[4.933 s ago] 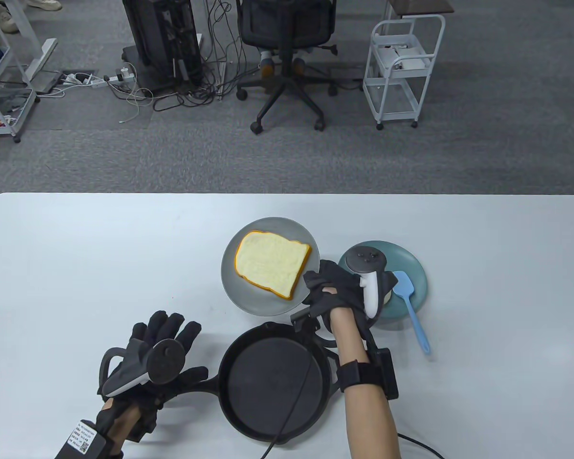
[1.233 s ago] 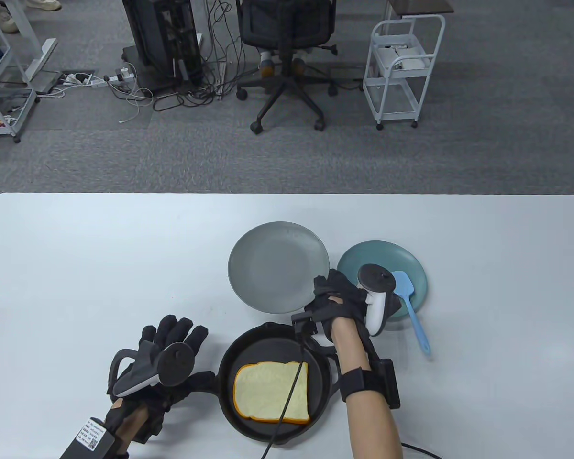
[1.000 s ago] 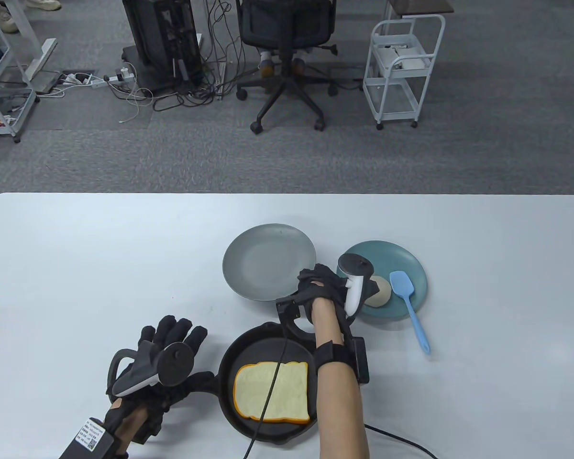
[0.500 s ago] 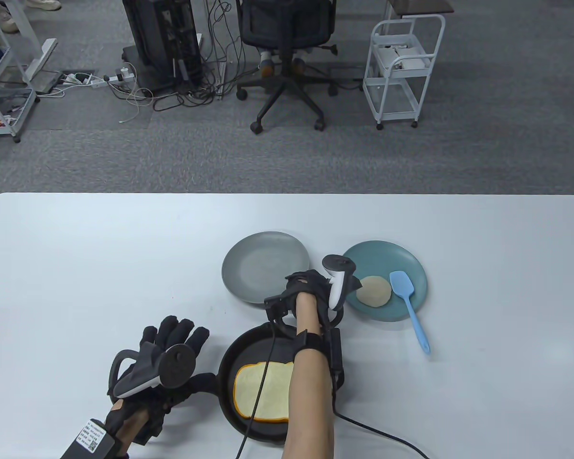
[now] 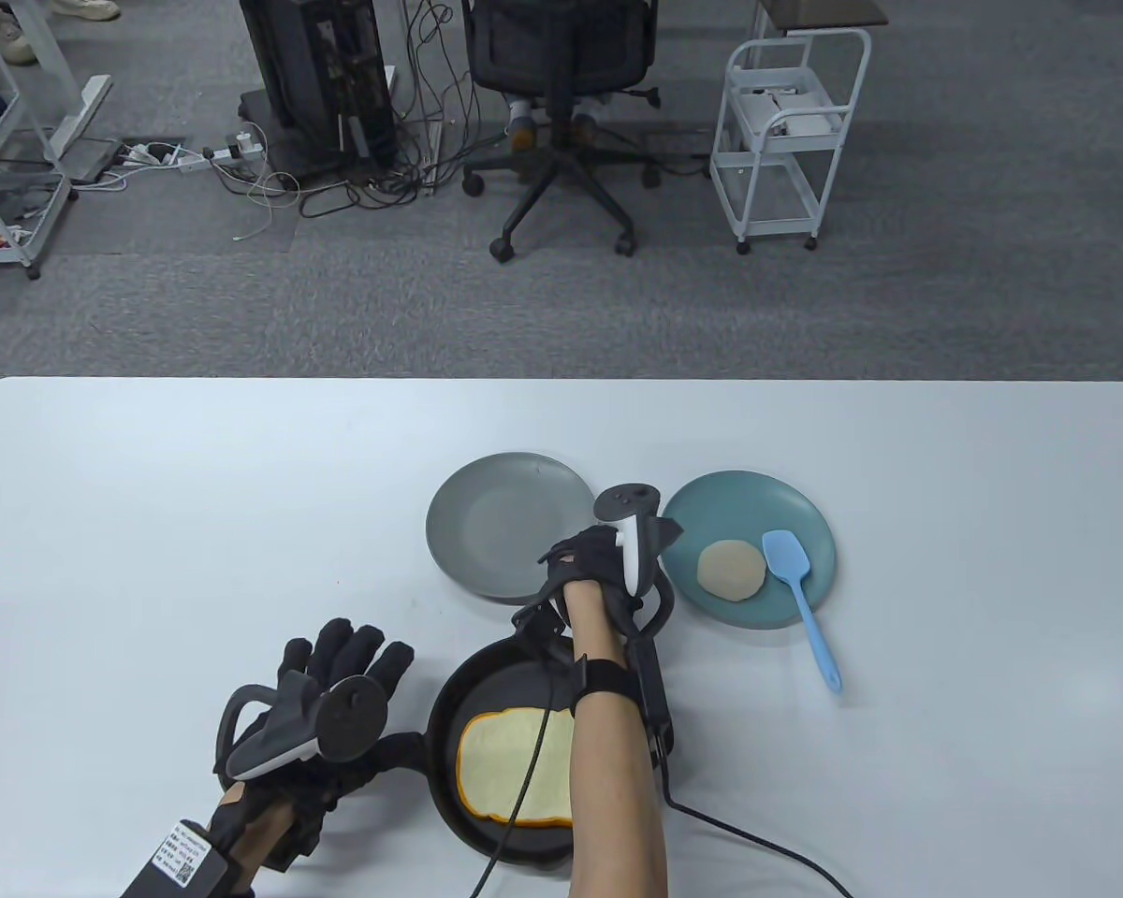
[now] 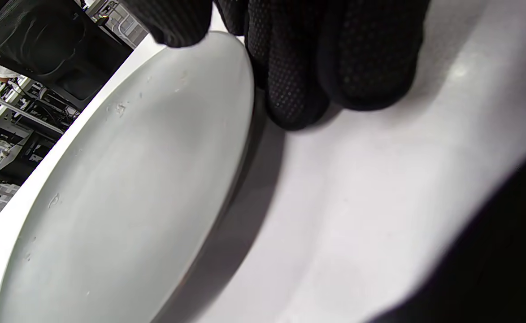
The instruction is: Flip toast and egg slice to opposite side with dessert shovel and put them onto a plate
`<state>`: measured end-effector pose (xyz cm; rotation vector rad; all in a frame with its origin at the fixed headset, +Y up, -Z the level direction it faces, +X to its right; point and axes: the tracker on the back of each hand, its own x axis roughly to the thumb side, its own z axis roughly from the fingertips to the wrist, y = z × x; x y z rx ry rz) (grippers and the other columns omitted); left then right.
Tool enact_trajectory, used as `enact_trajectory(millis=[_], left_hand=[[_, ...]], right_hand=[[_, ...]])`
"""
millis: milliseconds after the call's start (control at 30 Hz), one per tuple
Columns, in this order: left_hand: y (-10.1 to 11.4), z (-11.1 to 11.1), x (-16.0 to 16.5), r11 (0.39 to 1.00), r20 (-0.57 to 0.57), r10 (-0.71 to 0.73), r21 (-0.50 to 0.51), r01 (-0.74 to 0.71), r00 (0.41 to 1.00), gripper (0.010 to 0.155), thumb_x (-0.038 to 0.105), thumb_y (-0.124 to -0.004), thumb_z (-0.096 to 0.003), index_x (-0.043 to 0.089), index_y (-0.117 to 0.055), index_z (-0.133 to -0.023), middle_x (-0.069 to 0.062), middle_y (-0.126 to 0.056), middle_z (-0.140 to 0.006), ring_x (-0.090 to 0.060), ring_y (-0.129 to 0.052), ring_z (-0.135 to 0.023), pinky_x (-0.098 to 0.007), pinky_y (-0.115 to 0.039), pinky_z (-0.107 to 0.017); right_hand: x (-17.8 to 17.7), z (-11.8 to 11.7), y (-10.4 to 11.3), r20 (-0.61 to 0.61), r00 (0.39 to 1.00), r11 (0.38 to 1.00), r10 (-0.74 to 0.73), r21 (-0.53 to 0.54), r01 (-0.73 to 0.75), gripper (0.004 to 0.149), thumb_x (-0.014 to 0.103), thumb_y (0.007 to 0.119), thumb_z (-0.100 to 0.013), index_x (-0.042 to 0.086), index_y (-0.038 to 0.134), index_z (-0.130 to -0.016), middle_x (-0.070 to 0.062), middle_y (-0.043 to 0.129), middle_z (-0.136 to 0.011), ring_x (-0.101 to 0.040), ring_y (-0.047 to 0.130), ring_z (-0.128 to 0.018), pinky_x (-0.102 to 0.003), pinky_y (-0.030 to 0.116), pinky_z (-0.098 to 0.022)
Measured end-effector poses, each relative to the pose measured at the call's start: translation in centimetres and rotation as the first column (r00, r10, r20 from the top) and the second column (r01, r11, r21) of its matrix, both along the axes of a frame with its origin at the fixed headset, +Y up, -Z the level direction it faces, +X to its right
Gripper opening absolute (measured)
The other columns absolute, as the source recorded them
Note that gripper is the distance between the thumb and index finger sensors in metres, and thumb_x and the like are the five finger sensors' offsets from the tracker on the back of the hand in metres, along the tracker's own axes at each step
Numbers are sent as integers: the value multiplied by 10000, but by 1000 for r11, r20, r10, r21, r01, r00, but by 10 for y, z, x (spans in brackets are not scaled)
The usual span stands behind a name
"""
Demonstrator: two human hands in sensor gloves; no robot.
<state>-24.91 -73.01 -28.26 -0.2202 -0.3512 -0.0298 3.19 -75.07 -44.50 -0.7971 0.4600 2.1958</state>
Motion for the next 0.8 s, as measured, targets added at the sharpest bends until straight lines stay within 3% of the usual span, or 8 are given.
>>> enact_trajectory(millis=[500,800], left_hand=[[-1,0,2,1000,6,-8,-7,8,1000,985,781,-504,-295,304,-305,-1133,-128,-319,-1237,-489,-250,-1136,-687,-262,-784],[2,0,-2,1000,-6,20,3,-20,1000,985,781,-505,-294,304,-308,-1132,-127,-319,-1237,-490,-253,-1135,-688,-262,-783]], right_hand=[[-6,23,34,-204,969,988,137,103,-118,660,374,693,-500,91,506,-1066,-182,727,-1068,-379,879,-852,-486,804,-529],[-2,61,64,-352,918,963,180,252,-92,656,419,683,-497,138,538,-1071,-172,684,-1111,-415,793,-920,-529,751,-574]])
